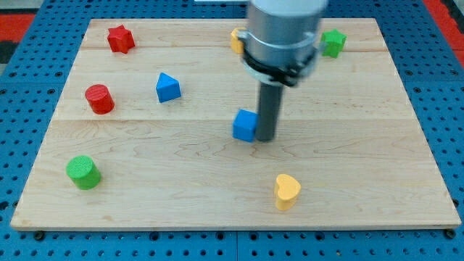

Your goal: Push the blue cube into the blue triangle

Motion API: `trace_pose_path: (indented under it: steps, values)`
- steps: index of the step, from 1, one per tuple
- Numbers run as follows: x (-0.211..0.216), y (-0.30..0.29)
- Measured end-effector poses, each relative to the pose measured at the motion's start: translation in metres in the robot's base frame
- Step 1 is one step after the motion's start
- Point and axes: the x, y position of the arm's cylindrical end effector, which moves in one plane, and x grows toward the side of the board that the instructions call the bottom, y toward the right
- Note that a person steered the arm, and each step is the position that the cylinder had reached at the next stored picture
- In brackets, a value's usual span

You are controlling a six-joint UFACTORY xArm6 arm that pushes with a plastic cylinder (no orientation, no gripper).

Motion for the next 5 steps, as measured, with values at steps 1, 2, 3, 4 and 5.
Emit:
trace_pose_path:
  steps: [1, 2, 3, 4, 5]
  values:
    - [-0.053, -0.057]
    - [-0.084, -0.074]
    - [-0.100, -0.067]
    - [-0.131, -0.128]
    - [-0.102, -0.136]
